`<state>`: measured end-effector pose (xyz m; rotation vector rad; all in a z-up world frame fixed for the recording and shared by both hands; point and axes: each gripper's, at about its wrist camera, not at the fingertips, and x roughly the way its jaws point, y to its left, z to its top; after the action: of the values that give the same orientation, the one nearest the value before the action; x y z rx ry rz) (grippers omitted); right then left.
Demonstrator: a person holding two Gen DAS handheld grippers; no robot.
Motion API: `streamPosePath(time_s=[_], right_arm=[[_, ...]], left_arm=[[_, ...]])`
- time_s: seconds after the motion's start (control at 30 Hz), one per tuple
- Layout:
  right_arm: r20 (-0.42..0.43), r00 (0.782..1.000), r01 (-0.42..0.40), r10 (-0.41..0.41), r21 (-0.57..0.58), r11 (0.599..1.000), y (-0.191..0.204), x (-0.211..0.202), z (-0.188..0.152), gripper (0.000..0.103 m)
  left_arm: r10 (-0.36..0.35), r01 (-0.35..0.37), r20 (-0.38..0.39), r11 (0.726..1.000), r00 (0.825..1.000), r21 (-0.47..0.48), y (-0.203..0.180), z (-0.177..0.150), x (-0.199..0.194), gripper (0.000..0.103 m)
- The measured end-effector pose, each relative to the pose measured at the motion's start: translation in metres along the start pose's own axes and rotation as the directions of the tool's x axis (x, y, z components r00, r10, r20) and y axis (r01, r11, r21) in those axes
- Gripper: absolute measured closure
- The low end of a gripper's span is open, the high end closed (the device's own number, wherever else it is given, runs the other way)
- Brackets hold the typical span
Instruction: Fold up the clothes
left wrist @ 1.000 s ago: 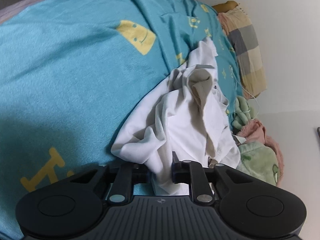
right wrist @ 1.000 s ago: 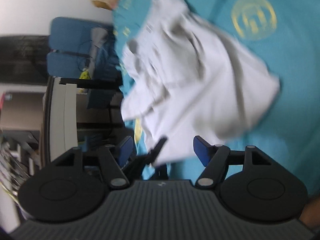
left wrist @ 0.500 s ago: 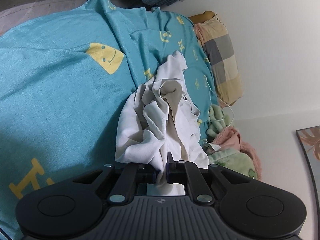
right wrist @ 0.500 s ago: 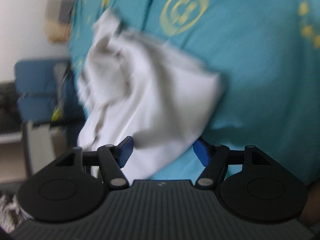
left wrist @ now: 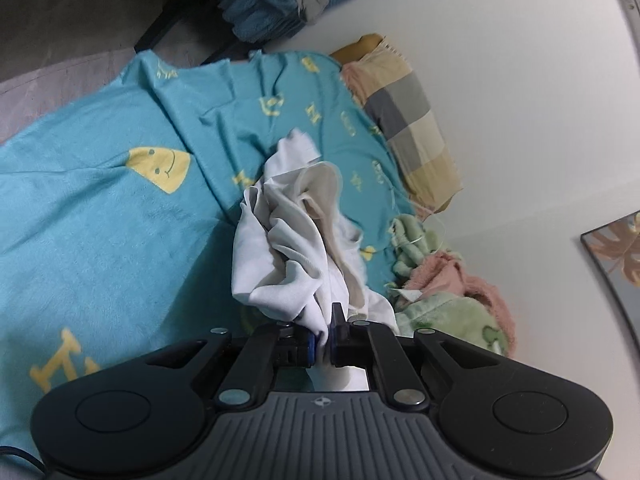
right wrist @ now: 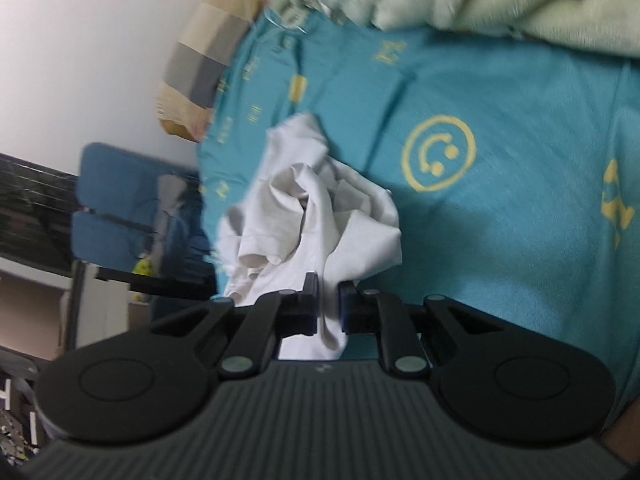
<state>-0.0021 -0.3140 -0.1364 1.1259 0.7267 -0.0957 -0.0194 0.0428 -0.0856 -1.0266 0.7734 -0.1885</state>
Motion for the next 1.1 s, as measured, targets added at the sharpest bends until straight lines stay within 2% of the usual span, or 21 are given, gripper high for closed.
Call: streamPosePath(time_s=[0.37, 0.5, 0.57, 0.7, 0.83, 1.1], right_arm=[[0.023, 0.999, -0.023, 0.025, -0.115, 0.993, 0.011, -0.119, -0.045, 0.090], [0.016, 0.999, -0.029, 0.031, -0.122, 0.992, 0.010, -0.145, -0.056, 0.090], [0.011, 0.999, -0.029, 0.031, -0.111, 0.993, 0.010, -0.144, -0.054, 0.090], [0.002, 1.000, -0.020, 0.020, -0.086, 0.996, 0.024, -0.118, -0.033, 0.090], [-0.009, 1.000, 0.009, -0.009, -0.042, 0.999, 0.035, -0.072, -0.003, 0.090], [-0.062, 0.994, 0.086, -0.087, -0.008, 0.996, 0.036, 0.035, 0.041, 0.089]], left_arm=[[0.033, -0.033, -0.029, 0.999, 0.999, -0.003, -0.015, -0.056, -0.127, 0.097], [0.028, -0.028, -0.036, 1.000, 0.999, -0.007, -0.018, -0.063, -0.147, 0.097], [0.030, -0.031, -0.044, 0.999, 0.999, -0.019, -0.021, -0.055, -0.139, 0.097], [0.043, -0.044, -0.050, 0.999, 0.998, -0.032, -0.034, -0.031, -0.104, 0.096], [0.065, -0.068, -0.064, 0.997, 0.996, -0.043, -0.042, 0.002, -0.046, 0.096], [0.157, -0.151, -0.098, 0.986, 0.983, 0.064, -0.019, 0.056, 0.077, 0.095]])
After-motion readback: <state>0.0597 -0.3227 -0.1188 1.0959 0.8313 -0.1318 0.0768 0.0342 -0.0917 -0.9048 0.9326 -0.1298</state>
